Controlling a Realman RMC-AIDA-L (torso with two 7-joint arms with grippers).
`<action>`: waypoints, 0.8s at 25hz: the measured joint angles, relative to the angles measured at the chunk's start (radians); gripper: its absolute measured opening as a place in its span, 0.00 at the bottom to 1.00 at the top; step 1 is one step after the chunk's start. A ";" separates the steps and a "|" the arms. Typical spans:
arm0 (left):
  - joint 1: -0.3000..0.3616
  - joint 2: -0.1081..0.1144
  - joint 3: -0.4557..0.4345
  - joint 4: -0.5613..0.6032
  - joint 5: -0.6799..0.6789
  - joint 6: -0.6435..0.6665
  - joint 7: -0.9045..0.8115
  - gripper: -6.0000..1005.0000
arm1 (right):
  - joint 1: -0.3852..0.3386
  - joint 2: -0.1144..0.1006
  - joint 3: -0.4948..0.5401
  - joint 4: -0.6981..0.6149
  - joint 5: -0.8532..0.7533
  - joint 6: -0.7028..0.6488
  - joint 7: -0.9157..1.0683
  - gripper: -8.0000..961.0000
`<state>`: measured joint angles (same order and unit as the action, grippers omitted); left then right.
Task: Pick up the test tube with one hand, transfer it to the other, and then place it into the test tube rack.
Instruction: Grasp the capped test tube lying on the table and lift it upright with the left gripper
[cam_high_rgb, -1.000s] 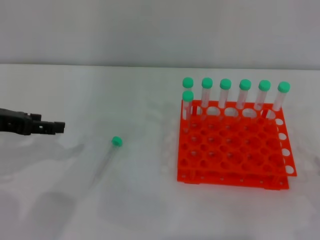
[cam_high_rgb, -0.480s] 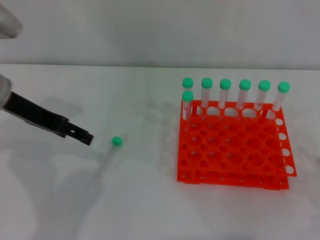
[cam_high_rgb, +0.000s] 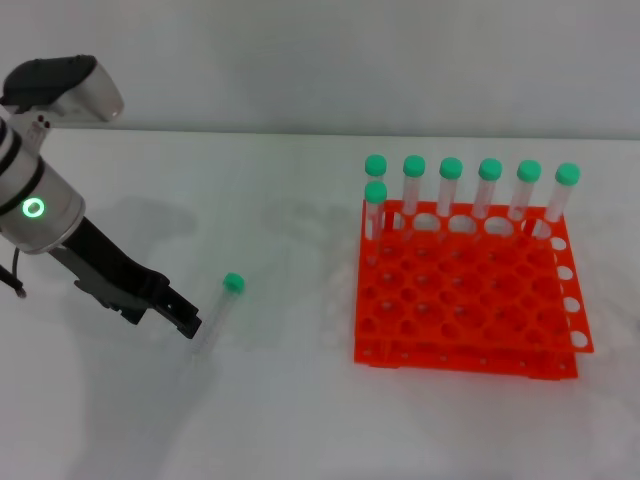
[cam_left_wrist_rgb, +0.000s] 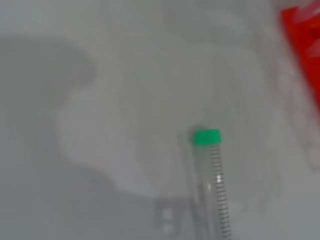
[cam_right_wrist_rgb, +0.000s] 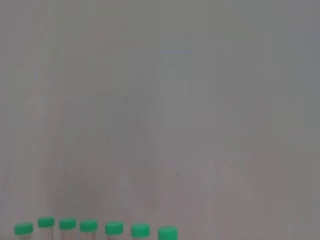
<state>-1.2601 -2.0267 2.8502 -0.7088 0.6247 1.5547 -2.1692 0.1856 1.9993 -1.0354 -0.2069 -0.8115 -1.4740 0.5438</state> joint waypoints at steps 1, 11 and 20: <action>-0.003 0.000 0.000 0.006 0.007 -0.011 -0.008 0.89 | 0.000 0.000 0.000 0.001 0.000 0.000 -0.001 0.83; -0.008 -0.013 -0.002 0.107 0.036 -0.135 -0.065 0.89 | 0.003 0.002 0.000 0.007 0.000 0.003 -0.002 0.83; -0.018 -0.013 -0.002 0.181 0.087 -0.185 -0.113 0.88 | 0.007 0.003 0.000 0.008 0.000 0.007 -0.002 0.83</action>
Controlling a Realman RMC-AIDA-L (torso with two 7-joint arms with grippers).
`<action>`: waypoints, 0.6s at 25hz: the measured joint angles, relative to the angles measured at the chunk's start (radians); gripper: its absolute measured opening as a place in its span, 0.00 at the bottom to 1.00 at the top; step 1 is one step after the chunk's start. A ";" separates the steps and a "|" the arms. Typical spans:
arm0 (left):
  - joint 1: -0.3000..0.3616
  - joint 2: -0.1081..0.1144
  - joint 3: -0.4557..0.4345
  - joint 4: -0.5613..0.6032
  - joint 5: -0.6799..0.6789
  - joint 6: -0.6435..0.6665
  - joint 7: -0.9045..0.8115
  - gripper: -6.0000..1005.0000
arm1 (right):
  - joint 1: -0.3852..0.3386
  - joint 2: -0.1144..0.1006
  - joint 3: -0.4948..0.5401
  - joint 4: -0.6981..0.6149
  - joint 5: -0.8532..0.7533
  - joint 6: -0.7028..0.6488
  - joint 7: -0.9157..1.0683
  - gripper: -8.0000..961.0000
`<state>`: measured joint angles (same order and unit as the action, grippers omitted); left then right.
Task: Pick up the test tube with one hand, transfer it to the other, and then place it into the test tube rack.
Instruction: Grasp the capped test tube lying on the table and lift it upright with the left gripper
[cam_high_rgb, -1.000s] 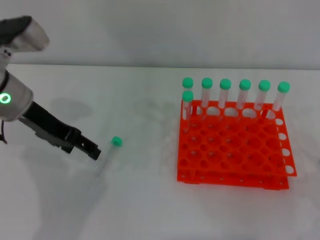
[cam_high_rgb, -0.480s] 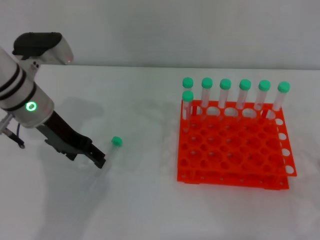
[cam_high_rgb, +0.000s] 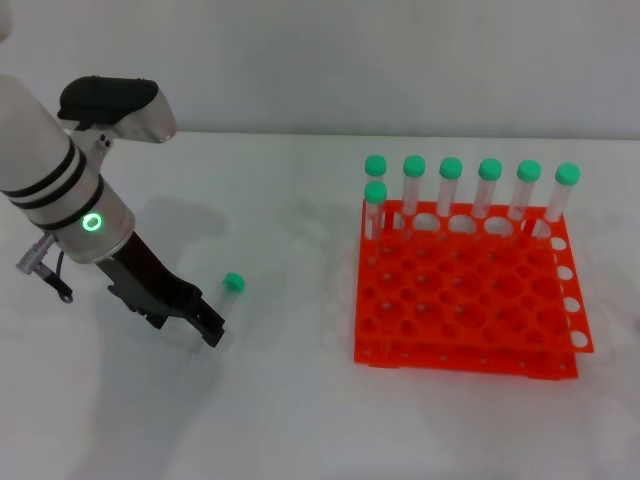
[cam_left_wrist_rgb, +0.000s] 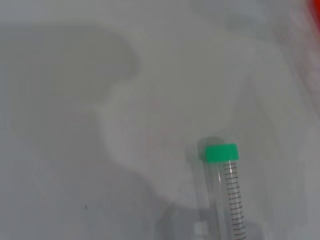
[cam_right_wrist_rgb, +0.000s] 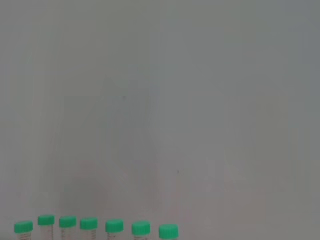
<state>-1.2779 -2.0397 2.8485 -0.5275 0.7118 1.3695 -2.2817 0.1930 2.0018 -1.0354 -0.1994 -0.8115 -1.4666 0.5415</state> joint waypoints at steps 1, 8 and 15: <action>-0.002 0.000 0.000 0.005 0.007 -0.002 -0.005 0.88 | 0.000 0.000 0.000 0.000 0.000 0.000 0.000 0.83; -0.010 -0.003 0.000 0.024 0.031 -0.009 -0.016 0.79 | 0.000 0.000 0.000 0.000 0.000 0.000 0.004 0.83; -0.011 -0.009 0.000 0.053 0.070 -0.034 -0.036 0.61 | -0.001 0.000 0.000 0.000 0.000 -0.002 0.007 0.83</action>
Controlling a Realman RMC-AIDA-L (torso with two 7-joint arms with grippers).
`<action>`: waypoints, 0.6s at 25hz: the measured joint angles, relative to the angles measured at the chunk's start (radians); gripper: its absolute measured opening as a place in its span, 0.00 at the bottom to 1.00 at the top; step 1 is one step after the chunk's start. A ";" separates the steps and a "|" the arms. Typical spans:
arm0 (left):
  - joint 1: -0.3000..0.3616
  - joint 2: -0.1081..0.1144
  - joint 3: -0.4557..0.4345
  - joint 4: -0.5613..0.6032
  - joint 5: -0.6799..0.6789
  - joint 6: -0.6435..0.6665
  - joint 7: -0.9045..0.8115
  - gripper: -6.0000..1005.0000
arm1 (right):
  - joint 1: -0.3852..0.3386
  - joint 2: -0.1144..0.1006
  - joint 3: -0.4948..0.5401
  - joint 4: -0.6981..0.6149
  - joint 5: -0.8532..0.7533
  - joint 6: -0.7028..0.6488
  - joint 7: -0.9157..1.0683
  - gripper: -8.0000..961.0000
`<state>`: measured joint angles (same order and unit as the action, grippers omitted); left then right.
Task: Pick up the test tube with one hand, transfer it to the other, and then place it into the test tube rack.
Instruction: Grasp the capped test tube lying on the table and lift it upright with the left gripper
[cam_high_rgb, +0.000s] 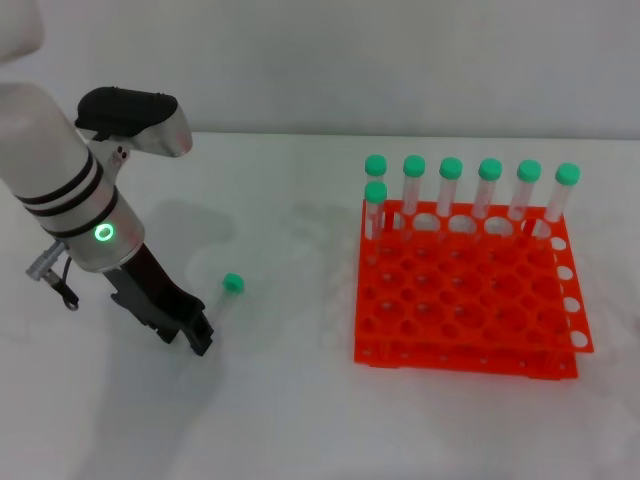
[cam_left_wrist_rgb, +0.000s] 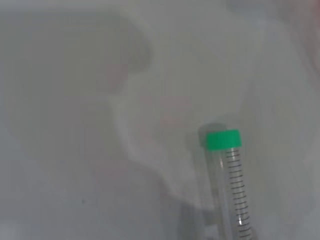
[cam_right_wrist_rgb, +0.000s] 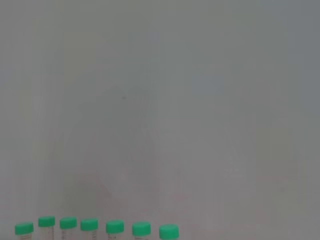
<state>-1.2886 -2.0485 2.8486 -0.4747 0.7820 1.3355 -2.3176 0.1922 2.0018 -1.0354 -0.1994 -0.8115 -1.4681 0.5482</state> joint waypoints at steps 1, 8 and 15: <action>0.000 -0.001 0.000 0.000 0.003 -0.003 -0.002 0.57 | 0.000 0.000 0.000 0.000 0.000 0.000 0.000 0.83; 0.000 -0.001 0.000 0.001 0.011 -0.017 -0.005 0.47 | 0.002 0.000 0.000 0.000 0.000 -0.002 0.003 0.83; -0.008 -0.006 0.000 0.016 0.057 -0.047 -0.022 0.40 | 0.004 0.001 0.000 -0.002 0.000 -0.002 0.004 0.83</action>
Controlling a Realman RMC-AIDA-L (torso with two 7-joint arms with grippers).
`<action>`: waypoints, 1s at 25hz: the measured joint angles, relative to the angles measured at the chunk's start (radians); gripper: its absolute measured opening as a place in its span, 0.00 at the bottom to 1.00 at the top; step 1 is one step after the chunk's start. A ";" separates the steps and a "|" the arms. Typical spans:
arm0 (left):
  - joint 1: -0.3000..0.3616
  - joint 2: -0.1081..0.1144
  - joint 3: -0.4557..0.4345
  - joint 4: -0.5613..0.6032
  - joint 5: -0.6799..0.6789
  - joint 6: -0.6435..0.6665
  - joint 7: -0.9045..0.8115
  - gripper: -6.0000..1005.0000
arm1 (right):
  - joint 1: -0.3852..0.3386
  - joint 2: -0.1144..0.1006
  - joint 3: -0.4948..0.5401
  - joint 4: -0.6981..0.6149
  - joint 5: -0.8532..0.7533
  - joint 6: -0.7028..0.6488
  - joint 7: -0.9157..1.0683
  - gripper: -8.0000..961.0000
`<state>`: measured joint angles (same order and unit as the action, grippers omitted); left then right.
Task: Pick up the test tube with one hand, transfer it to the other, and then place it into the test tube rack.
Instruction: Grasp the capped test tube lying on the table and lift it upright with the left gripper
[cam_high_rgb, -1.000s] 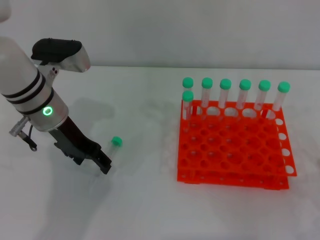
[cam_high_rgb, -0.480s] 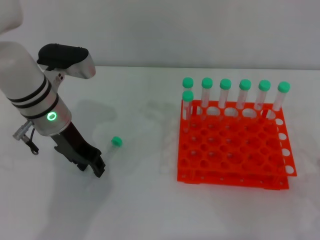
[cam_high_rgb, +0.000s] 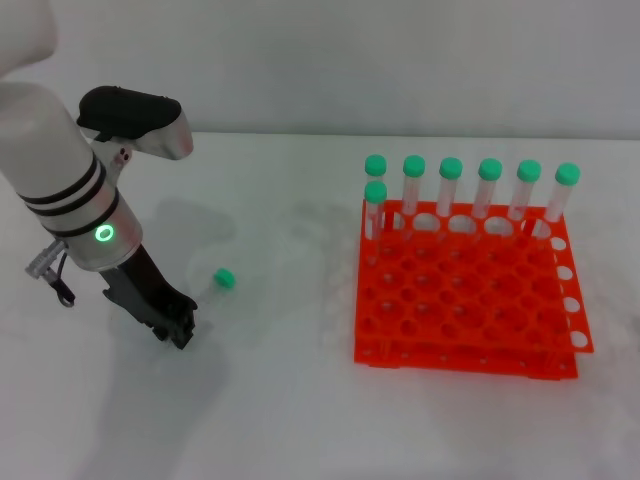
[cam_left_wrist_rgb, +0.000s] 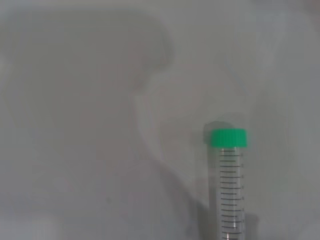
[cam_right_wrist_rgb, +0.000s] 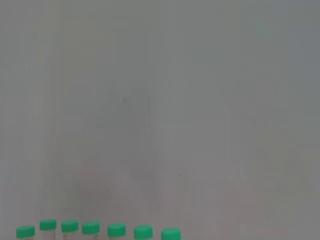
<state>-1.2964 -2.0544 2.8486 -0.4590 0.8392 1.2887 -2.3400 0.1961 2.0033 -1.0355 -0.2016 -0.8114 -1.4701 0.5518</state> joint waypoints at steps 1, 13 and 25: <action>-0.002 -0.001 0.000 0.000 0.005 -0.005 -0.004 0.39 | 0.000 0.000 0.000 0.000 0.000 0.000 0.000 0.83; -0.009 -0.006 0.000 -0.003 0.030 -0.029 -0.002 0.19 | 0.002 0.000 0.000 -0.002 0.000 -0.003 0.002 0.83; -0.018 -0.018 0.000 -0.177 -0.226 0.019 0.290 0.19 | -0.004 0.000 -0.007 -0.004 -0.002 -0.037 0.033 0.82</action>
<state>-1.3141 -2.0727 2.8484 -0.6355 0.6132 1.3081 -2.0499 0.1921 2.0029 -1.0421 -0.2059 -0.8138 -1.5069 0.5844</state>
